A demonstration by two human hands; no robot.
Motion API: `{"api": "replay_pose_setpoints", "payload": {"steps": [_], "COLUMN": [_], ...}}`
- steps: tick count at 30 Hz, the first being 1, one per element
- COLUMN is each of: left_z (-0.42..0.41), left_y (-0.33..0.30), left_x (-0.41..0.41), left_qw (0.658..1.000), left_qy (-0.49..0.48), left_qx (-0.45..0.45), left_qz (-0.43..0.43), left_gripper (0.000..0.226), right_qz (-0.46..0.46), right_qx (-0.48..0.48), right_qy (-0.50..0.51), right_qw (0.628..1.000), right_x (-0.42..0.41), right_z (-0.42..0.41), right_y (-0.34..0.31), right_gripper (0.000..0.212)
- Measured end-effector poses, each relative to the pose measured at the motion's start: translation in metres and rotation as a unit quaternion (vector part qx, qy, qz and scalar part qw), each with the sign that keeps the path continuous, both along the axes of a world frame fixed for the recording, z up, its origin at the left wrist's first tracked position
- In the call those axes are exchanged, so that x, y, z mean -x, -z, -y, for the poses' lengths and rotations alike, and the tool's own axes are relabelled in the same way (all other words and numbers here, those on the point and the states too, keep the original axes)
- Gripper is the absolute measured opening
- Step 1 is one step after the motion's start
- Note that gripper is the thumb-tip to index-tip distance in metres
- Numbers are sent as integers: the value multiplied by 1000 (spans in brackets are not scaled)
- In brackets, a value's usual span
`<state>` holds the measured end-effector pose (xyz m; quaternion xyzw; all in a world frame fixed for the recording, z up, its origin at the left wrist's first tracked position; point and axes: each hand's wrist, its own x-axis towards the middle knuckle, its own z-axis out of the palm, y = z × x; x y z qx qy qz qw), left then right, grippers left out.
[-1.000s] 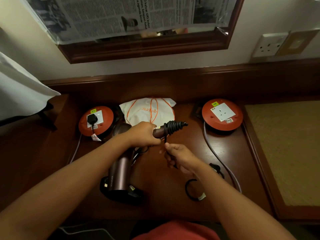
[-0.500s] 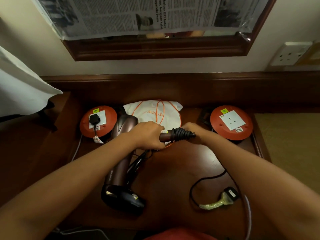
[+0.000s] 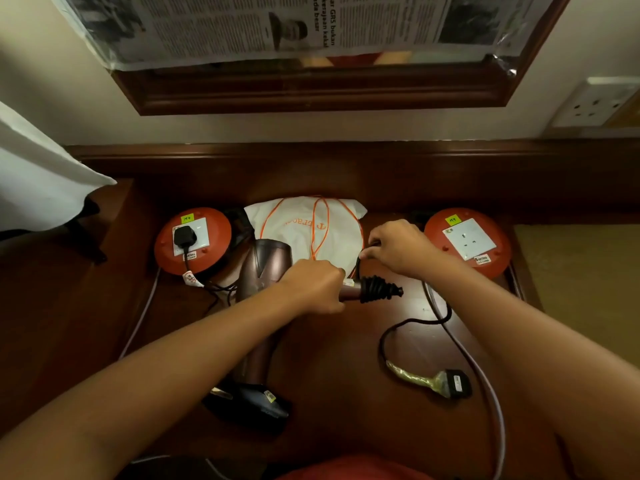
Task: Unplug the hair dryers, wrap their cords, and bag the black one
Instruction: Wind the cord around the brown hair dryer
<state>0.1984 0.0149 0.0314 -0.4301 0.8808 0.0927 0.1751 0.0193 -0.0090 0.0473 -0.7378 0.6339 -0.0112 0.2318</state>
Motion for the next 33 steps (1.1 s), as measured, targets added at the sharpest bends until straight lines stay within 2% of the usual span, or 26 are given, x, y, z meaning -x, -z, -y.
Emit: {"api": "replay_pose_setpoints", "payload": {"steps": [4, 10, 11, 13, 15, 21, 26, 28, 31, 33], "left_z": [-3, 5, 7, 10, 10, 4, 4, 7, 11, 12], "left_y": [12, 17, 16, 15, 15, 14, 10, 7, 1, -2], "left_x": [9, 8, 7, 5, 3, 8, 12, 11, 9, 7], "left_qw": [999, 994, 993, 993, 995, 996, 995, 992, 989, 992], "left_qy": [-30, -91, -101, -103, -91, -78, -88, -109, -118, -101], "left_qx": [-24, -45, -49, -45, -39, -14, -22, -31, -39, -40], "left_qz": [-3, -33, -38, -41, -33, -30, -40, -59, -78, -68], "left_gripper": [31, 32, 32, 30, 31, 33, 30, 29, 27, 27], "right_qz": [77, 196, 252, 389, 456, 481, 482, 513, 557, 565], "right_qx": [21, 55, 38, -21, -50, -39, -28, -72, -189, -234], "right_qy": [21, 119, 150, 219, 258, 266, 256, 257, 276, 273], "right_qw": [997, 972, 955, 895, 850, 835, 838, 816, 760, 742], "right_x": [-11, -13, -14, -18, -20, -28, -31, -31, -31, -29], "right_z": [-20, -65, -74, -93, -108, -129, -134, -137, -142, -141], "right_y": [0, 10, 12, 18, 26, 43, 51, 54, 64, 70], "right_gripper": [20, 23, 24, 28, 26, 28, 26, 20, 37, 38]}}
